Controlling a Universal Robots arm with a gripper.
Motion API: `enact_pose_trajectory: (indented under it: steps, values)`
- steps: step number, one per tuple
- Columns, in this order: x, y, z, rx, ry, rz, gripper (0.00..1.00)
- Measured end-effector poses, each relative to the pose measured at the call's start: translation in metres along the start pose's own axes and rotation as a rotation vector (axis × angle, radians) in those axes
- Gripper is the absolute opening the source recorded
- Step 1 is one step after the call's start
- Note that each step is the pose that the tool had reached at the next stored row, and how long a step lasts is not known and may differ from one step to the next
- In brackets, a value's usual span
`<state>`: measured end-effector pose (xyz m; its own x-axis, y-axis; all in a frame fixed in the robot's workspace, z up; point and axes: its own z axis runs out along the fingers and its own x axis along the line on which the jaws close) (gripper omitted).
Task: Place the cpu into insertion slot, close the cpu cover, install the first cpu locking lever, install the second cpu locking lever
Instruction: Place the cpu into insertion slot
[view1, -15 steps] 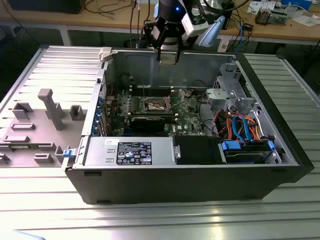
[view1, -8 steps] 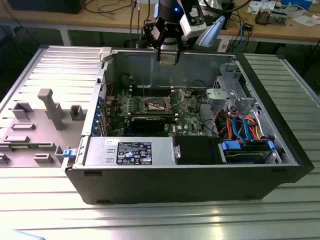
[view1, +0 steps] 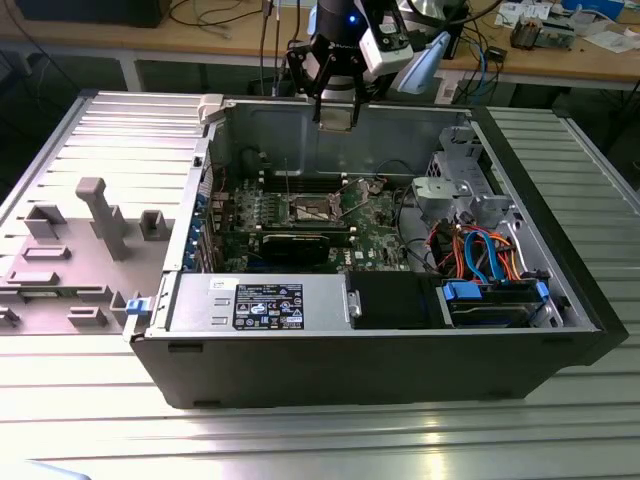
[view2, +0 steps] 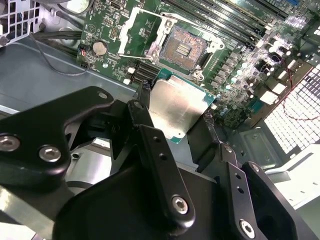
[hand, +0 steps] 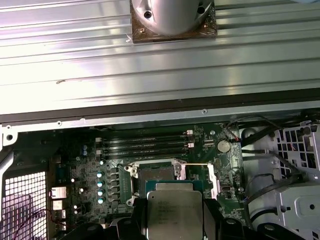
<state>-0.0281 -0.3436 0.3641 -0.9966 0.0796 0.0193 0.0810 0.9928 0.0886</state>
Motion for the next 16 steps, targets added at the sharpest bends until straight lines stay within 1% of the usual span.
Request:
enact_pose_trajectory:
  steps: [6, 9, 12, 14, 16]
  values:
    - [0.0, -0.0001, 0.0001, -0.0002, -0.0001, 0.0, 0.54]
    - [-0.0001, -0.0014, 0.0, -0.0002, -0.0001, 0.0, 0.54]
    - [-0.0002, -0.0018, 0.0, -0.0001, -0.0012, 0.015, 0.54]
    - [-0.0002, -0.0018, 0.0003, -0.0007, -0.0036, 0.04, 0.54]
    - [-0.0002, -0.0018, 0.0003, -0.0009, -0.0042, 0.047, 0.54]
